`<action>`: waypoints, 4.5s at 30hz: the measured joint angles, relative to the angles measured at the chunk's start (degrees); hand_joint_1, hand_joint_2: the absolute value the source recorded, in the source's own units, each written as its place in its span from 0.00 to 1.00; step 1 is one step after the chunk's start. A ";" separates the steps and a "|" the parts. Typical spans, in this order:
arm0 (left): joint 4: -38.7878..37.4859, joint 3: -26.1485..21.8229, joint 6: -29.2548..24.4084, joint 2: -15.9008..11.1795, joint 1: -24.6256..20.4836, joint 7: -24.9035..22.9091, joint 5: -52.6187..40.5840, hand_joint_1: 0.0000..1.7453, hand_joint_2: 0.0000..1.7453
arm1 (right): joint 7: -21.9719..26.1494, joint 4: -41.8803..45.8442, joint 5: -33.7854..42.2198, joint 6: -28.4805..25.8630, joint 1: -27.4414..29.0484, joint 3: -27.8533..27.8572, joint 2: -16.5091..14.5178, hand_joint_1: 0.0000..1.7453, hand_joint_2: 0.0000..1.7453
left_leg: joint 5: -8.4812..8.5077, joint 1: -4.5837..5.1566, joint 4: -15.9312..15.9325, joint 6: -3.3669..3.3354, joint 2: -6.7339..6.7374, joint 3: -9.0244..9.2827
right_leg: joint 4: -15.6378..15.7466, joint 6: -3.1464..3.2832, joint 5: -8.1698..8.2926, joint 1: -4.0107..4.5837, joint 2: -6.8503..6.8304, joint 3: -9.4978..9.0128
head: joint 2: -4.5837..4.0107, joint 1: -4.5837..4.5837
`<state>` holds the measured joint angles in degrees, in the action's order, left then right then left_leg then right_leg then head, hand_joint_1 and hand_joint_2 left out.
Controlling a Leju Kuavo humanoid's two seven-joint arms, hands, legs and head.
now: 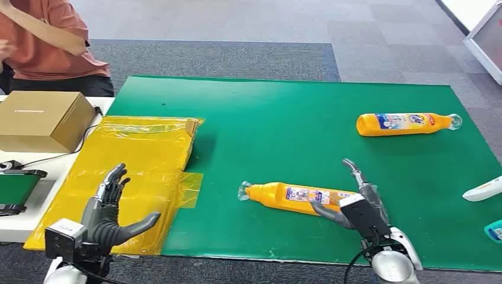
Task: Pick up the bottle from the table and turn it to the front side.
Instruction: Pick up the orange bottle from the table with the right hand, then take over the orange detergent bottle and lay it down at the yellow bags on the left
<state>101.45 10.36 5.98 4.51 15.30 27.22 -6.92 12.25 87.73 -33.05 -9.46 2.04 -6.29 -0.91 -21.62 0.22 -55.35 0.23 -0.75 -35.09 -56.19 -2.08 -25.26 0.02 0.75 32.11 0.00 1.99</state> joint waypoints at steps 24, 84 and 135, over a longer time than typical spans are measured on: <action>10.63 -0.33 5.28 -0.04 0.33 0.02 1.77 0.00 1.00 | -6.82 -3.43 -18.49 1.19 2.59 2.34 2.45 0.00 1.00 | 0.00 -0.01 0.00 0.00 0.00 0.00 | 0.00 0.00 0.00 0.00 0.00 0.01 | 0.00 0.00; 14.11 1.73 8.10 -3.79 -7.34 -1.77 7.66 0.00 1.00 | 2.21 -14.62 10.04 15.61 -10.38 0.64 6.37 1.00 1.00 | 0.06 -0.01 -0.01 -0.04 0.01 0.26 | 0.00 -0.07 0.09 0.00 0.01 -0.23 | -0.01 0.01; -10.67 24.53 14.42 -4.33 -24.34 -16.35 23.11 1.00 1.00 | 5.45 -16.94 9.92 13.05 -16.77 -22.03 -0.71 1.00 1.00 | 0.08 0.00 -0.01 -0.02 0.01 0.04 | -0.02 -0.01 0.11 0.00 0.01 -0.04 | -0.01 -0.01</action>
<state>90.78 34.89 20.40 0.18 -9.03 10.87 16.20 17.70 70.79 -23.13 3.58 -14.73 -28.33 -1.62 -21.55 0.22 -55.36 0.21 -0.74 -35.05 -56.21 -2.09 -25.15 0.02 0.76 32.07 -0.01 1.98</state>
